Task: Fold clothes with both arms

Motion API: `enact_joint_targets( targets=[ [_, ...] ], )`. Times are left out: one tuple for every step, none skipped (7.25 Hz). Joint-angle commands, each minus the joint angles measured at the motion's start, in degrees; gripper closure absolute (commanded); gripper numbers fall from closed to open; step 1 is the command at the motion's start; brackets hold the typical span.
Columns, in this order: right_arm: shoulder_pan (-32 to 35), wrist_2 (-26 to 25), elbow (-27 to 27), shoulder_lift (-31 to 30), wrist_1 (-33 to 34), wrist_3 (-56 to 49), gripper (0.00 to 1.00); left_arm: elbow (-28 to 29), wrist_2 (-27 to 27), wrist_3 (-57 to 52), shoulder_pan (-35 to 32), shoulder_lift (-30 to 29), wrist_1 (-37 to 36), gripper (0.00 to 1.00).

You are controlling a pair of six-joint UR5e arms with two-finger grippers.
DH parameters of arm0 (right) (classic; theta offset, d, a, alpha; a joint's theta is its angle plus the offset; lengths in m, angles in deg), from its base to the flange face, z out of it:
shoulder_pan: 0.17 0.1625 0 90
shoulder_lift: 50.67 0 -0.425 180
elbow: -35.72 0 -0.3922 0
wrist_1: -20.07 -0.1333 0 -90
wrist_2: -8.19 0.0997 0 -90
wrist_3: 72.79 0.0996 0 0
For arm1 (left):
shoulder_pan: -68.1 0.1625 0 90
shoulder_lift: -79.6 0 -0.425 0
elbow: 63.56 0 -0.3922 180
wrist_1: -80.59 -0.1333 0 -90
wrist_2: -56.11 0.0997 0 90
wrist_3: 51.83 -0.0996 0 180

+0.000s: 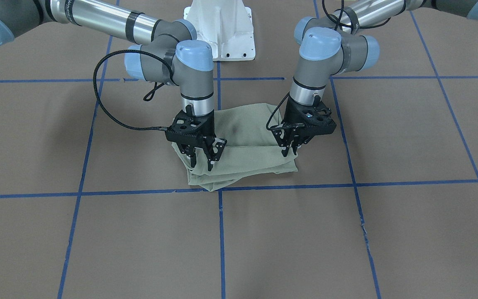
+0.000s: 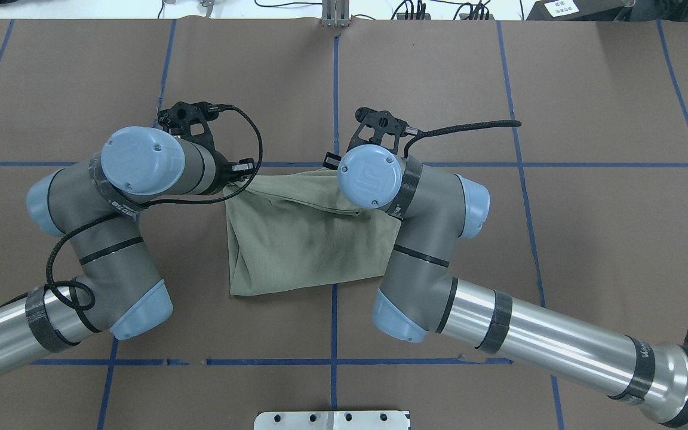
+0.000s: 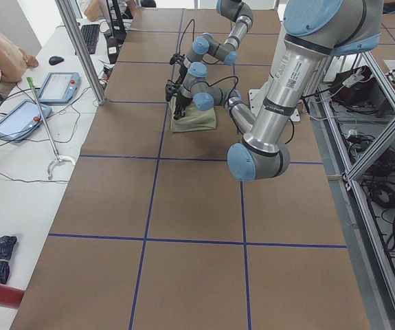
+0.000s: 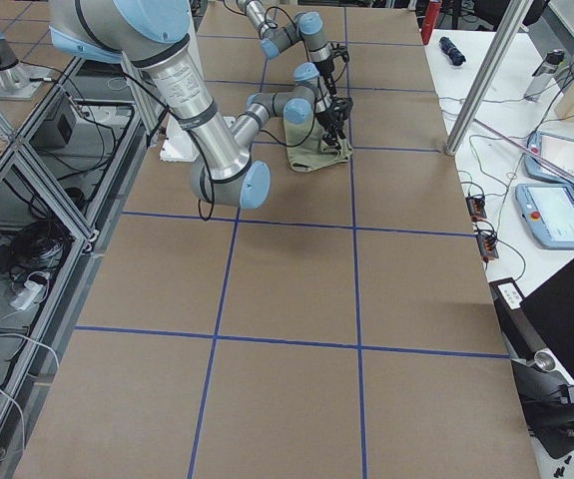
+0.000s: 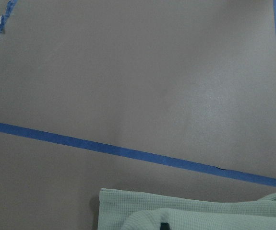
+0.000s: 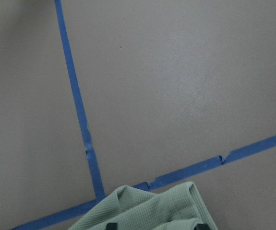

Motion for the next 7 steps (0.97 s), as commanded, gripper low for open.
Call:
enact_joint_targets(
  targets=[
    [1.95,4.84,-0.68,0.62,-0.12,-2.7,0.0,-0.45,-6.34,-7.52,-2.77,0.26,-0.02,0.0],
    [1.87,4.87,-1.3,1.15,0.05,-2.62,0.0,-0.36,-7.0,-8.5,-3.23,0.52,0.67,0.0],
    [-0.05,4.34,-2.43,0.55,0.32,-2.62,0.0,-0.36,-7.01,-8.51,-3.32,0.7,1.9,0.0],
    [-3.2,2.51,-2.44,-0.07,0.32,-2.71,0.0,-0.36,-7.01,-8.34,-3.32,0.7,1.91,0.0],
    [-5.32,1.88,-2.44,-0.51,0.84,-3.32,0.0,-0.19,-7.01,-8.16,-3.32,0.78,2.0,0.0],
    [-6.12,1.53,-2.44,-0.34,3.46,-8.89,0.0,-0.1,-7.01,-8.08,-3.32,0.79,2.0,0.0],
    [-6.65,1.18,-1.83,-0.69,3.74,-11.82,0.0,-0.1,-7.01,-7.9,-3.32,0.79,2.0,0.0]
  ],
)
